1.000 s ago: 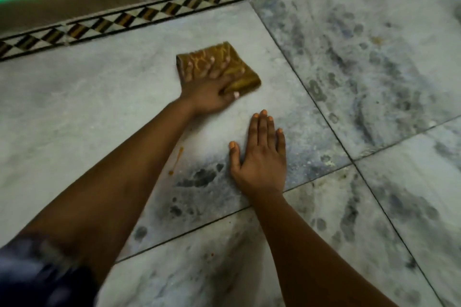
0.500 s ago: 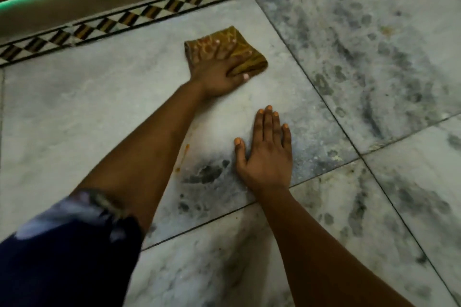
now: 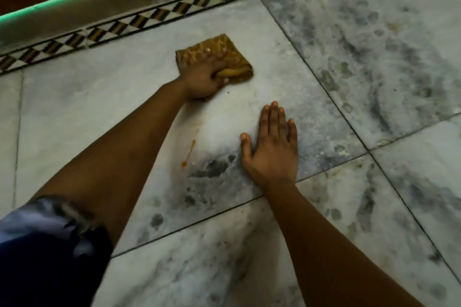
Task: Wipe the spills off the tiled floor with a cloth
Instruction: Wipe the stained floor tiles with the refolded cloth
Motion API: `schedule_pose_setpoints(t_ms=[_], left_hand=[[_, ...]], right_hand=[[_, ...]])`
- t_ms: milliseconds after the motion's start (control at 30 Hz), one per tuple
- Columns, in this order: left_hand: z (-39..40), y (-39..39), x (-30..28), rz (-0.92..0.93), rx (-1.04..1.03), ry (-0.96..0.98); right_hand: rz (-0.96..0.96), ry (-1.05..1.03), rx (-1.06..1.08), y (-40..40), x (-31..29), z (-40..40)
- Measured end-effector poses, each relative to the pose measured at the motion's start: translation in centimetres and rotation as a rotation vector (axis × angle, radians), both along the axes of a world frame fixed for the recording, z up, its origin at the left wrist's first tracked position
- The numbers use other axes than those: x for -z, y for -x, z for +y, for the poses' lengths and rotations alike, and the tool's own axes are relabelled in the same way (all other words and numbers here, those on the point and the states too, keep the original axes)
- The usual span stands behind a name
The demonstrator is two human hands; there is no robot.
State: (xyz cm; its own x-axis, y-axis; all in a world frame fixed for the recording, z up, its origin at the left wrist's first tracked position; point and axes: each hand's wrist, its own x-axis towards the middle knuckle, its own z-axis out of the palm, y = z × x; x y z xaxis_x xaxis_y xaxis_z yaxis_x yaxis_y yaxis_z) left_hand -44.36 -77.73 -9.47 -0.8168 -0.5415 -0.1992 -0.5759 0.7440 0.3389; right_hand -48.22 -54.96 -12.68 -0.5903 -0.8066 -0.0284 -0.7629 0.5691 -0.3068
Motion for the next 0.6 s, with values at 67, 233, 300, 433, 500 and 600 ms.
schedule_pose_setpoints(t_ms=[67,233,300,433,500,600], left_hand=[[2.2,-4.2,-0.6,0.026,0.077,-0.012],[4.1,-12.7,-1.0,0.074,-0.007,-0.037],[2.9,-10.7,-0.9,0.033,-0.169,-0.013],[4.0,-6.4,-0.1,-0.061,-0.168,-0.051],[6.7,-7.7,0.1,-0.081,-0.085,-0.046],[11.3,-12.7,-0.2,-0.100,0.002,0.089]], right_hand=[[0.007,-0.008,0.001,0.0,-0.1,0.0],[0.011,-0.003,0.001,0.1,-0.1,0.0],[0.013,-0.010,-0.003,0.3,0.2,-0.1],[0.015,-0.031,-0.018,0.2,0.1,0.1],[0.018,-0.037,-0.016,0.1,-0.1,0.1],[0.019,-0.044,-0.016,0.1,-0.2,0.0]])
